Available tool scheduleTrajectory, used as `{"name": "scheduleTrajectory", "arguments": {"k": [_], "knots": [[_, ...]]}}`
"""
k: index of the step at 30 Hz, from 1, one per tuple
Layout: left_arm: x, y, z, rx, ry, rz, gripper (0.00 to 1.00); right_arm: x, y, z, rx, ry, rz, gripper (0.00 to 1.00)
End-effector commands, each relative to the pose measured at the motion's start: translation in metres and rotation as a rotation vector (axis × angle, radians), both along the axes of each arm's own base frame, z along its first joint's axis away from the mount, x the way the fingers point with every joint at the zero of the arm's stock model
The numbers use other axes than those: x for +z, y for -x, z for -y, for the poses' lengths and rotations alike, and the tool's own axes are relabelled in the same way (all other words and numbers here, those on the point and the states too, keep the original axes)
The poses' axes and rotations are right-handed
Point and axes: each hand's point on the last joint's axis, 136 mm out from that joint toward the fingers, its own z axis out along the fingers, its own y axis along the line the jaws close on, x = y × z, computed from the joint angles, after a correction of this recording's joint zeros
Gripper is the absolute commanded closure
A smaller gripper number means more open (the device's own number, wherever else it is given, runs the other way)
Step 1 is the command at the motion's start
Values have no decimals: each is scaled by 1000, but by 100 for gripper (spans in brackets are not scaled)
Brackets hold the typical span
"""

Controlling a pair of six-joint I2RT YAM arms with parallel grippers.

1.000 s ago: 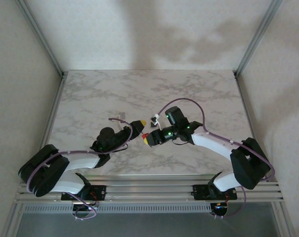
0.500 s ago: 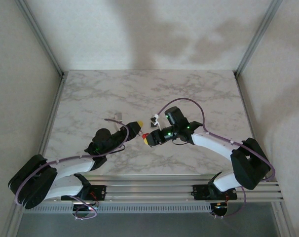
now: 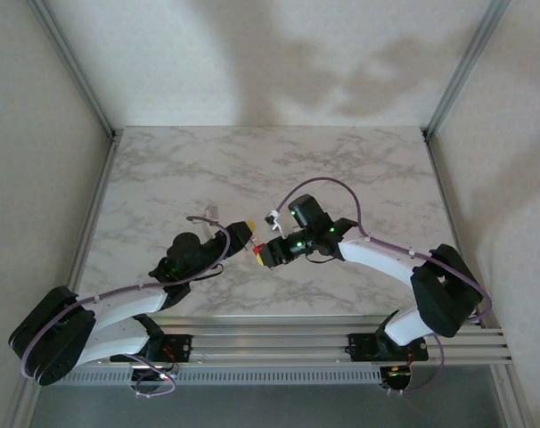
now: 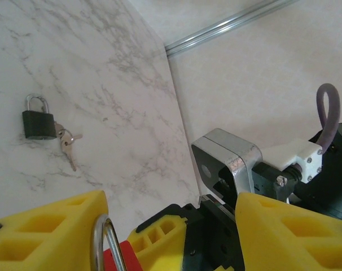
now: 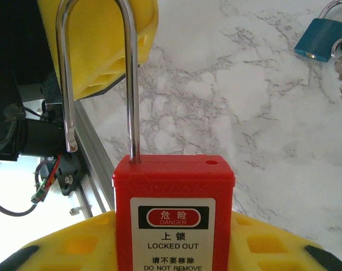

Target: Lock with the key

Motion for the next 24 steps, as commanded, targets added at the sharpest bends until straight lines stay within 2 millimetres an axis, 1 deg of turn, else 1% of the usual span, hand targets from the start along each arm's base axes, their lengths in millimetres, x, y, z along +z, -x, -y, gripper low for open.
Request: {"name": "scheduleTrajectory", "arguments": {"k": [1, 7, 10, 12, 16, 20, 24], "knots": [[37, -2, 3, 2, 77, 38, 39, -5, -2, 0, -4, 49, 17, 100], [32, 1, -2, 17, 71, -9, 37, -2, -8, 3, -38, 52, 50, 100], [28, 3, -4, 24, 62, -42, 35, 0, -5, 1, -28, 38, 40, 100], [25, 4, -5, 25, 54, -64, 32, -1, -5, 0, -25, 38, 33, 100], [23, 6, -6, 26, 49, -106, 31, -6, -4, -1, -17, 49, 16, 100], [30, 8, -7, 27, 68, -111, 30, -7, -4, -1, -17, 54, 15, 100], [41, 10, -9, 31, 92, -99, 29, -9, -5, -1, -18, 63, 12, 100]]}}
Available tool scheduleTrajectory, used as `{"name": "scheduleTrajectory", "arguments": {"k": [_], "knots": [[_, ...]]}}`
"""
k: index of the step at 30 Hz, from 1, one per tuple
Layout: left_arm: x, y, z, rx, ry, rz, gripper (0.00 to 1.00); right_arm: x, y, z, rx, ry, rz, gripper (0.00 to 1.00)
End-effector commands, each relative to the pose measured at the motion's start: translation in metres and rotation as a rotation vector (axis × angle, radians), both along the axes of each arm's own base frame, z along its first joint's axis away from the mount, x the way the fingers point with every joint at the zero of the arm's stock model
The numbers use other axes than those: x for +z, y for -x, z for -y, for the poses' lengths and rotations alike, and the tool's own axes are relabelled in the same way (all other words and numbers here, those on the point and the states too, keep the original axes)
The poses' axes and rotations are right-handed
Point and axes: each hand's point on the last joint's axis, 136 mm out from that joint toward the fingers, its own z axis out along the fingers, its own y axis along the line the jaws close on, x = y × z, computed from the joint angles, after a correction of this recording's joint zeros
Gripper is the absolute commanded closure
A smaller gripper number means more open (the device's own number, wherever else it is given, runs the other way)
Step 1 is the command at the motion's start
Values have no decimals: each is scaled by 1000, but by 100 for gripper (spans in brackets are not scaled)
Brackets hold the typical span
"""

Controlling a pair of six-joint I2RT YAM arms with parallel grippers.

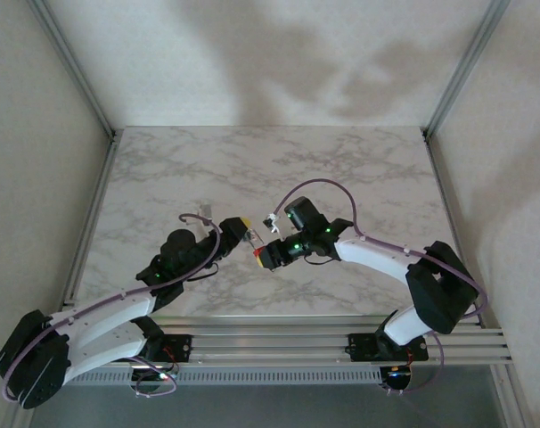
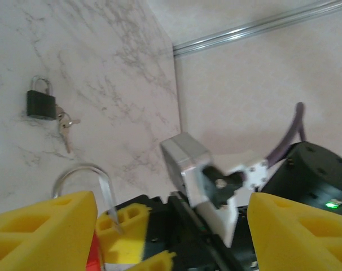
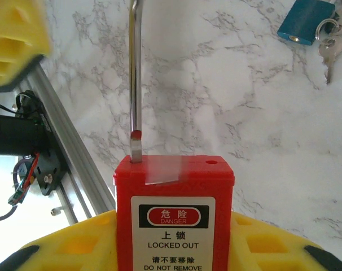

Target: Lock with the key

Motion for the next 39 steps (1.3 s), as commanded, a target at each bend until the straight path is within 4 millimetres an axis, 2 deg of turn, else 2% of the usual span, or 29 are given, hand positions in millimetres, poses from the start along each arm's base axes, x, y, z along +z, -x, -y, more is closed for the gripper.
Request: {"name": "scheduleTrajectory", "arguments": {"k": [1, 4, 12, 20, 31, 39], "knots": [[21, 2, 2, -3, 39, 18, 29, 5, -3, -4, 2, -2, 12, 100], [21, 3, 1, -3, 33, 18, 28, 8, -4, -4, 0, -10, 20, 100], [0, 13, -5, -18, -19, 40, 25, 22, 1, -2, 7, -53, 54, 100], [-19, 20, 3, -82, -56, -16, 24, 26, 3, -4, 23, -77, 45, 100], [-49, 15, 16, -133, -200, -105, 22, 29, 6, -5, 32, -92, 49, 100], [-44, 4, 17, -105, -229, -89, 24, 31, 9, -5, 47, -102, 44, 100]]}}
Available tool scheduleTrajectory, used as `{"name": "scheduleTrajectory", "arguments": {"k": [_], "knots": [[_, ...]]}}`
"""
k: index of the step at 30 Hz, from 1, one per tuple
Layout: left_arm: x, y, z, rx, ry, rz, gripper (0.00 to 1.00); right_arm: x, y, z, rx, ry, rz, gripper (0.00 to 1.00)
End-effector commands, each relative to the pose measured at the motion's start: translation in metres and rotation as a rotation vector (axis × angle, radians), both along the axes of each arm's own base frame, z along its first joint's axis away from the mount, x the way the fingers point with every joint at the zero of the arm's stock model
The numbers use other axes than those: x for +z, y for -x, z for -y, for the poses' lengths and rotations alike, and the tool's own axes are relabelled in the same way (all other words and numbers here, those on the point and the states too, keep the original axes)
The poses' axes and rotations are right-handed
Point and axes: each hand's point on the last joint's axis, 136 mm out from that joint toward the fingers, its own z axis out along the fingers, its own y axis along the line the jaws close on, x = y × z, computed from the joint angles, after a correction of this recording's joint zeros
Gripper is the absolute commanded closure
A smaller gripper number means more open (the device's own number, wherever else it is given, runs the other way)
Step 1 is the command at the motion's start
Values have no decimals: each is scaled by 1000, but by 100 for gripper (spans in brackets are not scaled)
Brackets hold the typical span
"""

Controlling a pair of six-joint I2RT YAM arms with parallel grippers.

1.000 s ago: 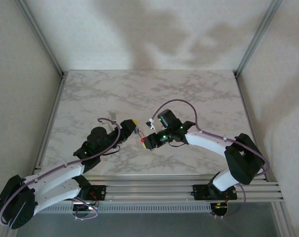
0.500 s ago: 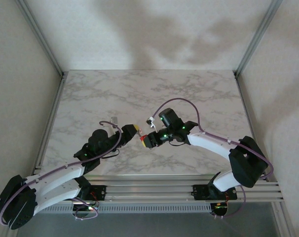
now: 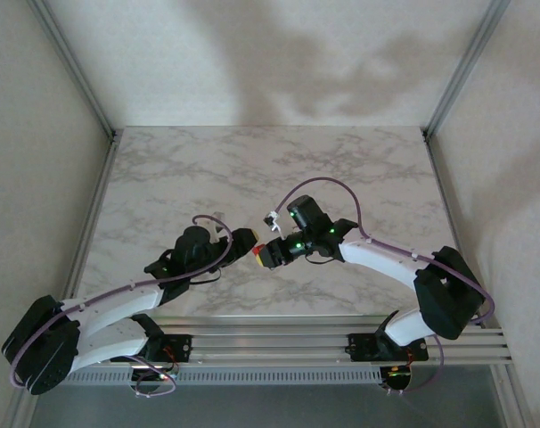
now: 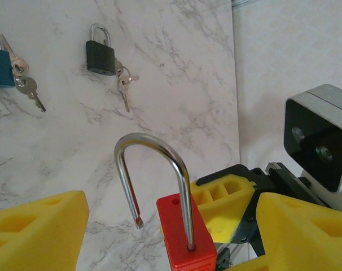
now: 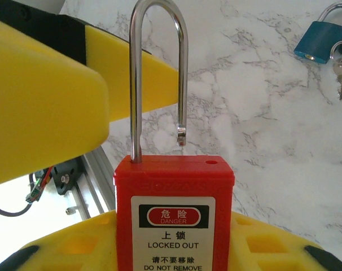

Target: Lock with the key

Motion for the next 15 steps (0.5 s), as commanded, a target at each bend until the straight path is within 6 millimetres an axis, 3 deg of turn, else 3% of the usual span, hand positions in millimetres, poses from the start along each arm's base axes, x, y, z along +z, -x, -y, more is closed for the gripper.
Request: {"name": "scheduleTrajectory", "arguments": {"k": [1, 15], "knots": [[13, -5, 5, -7, -22, 38, 25, 12, 6, -3, 29, -45, 23, 100], [5, -13, 2, 13, -90, 37, 44, 15, 8, -2, 35, -49, 30, 100]]}}
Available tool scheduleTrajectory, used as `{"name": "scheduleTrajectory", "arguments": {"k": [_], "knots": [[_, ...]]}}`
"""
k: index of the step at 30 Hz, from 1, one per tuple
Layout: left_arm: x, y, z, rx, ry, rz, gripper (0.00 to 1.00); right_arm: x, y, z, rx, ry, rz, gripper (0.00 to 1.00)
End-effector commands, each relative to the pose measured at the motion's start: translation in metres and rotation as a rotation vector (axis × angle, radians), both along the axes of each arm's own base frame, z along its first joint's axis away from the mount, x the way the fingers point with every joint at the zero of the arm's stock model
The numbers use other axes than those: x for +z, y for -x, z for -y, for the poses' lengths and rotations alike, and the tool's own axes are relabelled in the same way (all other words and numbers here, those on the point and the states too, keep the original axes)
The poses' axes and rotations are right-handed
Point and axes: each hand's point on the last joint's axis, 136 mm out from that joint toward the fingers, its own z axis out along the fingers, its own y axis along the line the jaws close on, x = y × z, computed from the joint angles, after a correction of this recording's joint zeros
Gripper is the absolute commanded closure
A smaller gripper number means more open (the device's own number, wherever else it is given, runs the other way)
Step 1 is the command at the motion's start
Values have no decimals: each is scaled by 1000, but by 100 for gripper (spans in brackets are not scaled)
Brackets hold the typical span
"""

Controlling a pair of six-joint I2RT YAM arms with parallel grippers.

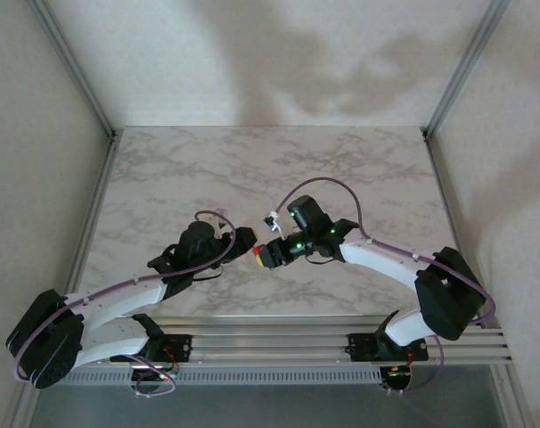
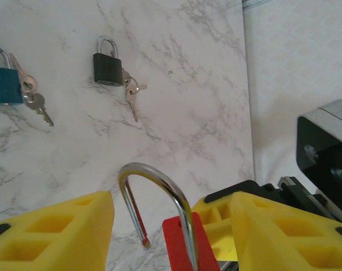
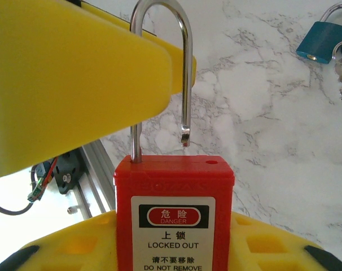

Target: Lock with the key

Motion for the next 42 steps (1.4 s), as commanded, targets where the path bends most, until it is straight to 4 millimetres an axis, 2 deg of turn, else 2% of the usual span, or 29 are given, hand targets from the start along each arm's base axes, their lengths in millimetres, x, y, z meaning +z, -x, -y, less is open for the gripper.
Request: {"name": "scheduleTrajectory", "arguments": {"k": [1, 19, 28, 37, 42], "knots": [[6, -4, 1, 8, -34, 28, 45, 13, 6, -3, 33, -45, 27, 100], [5, -14, 2, 20, -70, 36, 68, 14, 11, -5, 54, -46, 33, 100], [6, -14, 2, 26, -71, 38, 86, 15, 11, -5, 52, -46, 39, 100], [4, -13, 2, 20, -70, 34, 100, 19, -6, 5, -52, -29, 138, 100], [8, -11, 3, 16, -59, 42, 100, 32, -20, 12, -160, -51, 262, 100]]}}
